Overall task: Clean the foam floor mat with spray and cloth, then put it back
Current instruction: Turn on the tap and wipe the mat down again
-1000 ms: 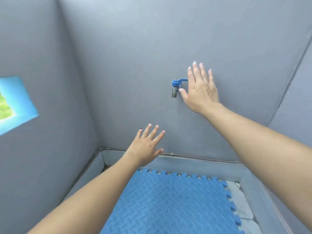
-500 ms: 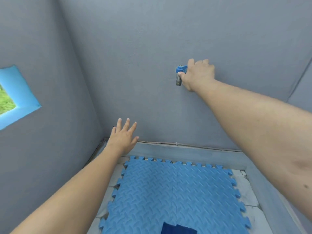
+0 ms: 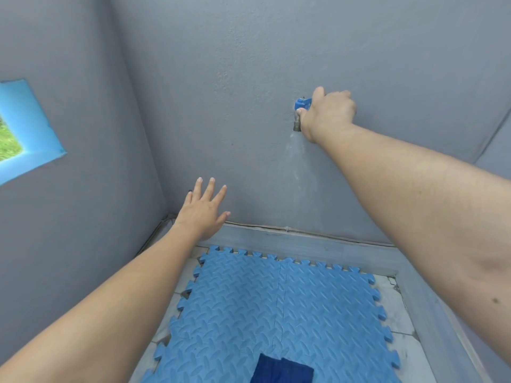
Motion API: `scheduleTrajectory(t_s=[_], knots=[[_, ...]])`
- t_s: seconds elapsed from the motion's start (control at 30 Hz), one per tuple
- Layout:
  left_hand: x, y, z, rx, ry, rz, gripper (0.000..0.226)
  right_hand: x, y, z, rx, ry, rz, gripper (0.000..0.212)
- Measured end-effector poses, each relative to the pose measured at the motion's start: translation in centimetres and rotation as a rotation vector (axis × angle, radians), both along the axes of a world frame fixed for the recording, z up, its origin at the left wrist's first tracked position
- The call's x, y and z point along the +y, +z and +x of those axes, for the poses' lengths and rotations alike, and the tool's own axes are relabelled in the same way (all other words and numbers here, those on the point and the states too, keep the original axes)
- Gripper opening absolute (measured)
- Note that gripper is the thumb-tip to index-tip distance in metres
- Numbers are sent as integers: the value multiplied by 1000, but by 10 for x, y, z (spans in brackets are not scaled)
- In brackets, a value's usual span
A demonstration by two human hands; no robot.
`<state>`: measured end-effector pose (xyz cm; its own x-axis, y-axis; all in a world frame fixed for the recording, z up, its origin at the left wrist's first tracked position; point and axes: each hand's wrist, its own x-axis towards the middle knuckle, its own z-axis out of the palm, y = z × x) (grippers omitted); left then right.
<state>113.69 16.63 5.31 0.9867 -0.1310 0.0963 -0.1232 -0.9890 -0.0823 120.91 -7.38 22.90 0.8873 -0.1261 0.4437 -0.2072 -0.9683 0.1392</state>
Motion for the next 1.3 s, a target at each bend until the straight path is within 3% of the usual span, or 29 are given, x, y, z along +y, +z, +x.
scheduleTrajectory(t_s=[0.3, 0.43, 0.83, 0.97, 1.07, 1.17, 1.3], knots=[[5, -4, -2, 0, -7, -36, 68, -4, -6, 0, -61, 87, 159, 49], [6, -8, -3, 3, -12, -37, 68, -14, -10, 4, -78, 190, 103, 55], [15, -5, -15, -18, -73, -2, 69, -34, 1, 2, 76, 272, 173, 63], [19, -5, -27, -32, -82, -31, 69, -27, -1, -17, 137, 291, 466, 80], [23, -14, -37, -42, -108, -45, 70, -25, -48, -68, 23, 448, 725, 90], [23, -34, -49, -24, -124, -87, 70, -29, -138, -129, -75, 515, 769, 83], [-4, -101, -95, 92, -226, -173, 70, -56, -291, -187, 202, 317, 711, 70]])
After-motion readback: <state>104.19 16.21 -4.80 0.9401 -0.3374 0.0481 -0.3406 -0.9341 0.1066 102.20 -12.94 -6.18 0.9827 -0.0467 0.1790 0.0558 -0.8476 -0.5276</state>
